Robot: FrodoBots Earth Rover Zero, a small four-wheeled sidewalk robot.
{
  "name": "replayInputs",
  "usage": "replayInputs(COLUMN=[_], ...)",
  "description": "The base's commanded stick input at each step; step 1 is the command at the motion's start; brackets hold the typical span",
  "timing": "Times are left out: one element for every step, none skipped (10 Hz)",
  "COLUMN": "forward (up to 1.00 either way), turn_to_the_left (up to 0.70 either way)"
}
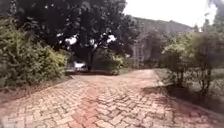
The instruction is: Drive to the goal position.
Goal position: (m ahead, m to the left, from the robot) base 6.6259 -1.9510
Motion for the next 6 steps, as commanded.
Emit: replayInputs(forward=[0.70, 0.70, 0.70, 0.70, 0.70, 0.70], turn_to_the_left=[-0.35, -0.35, -0.35, -0.35, -0.35, -0.35])
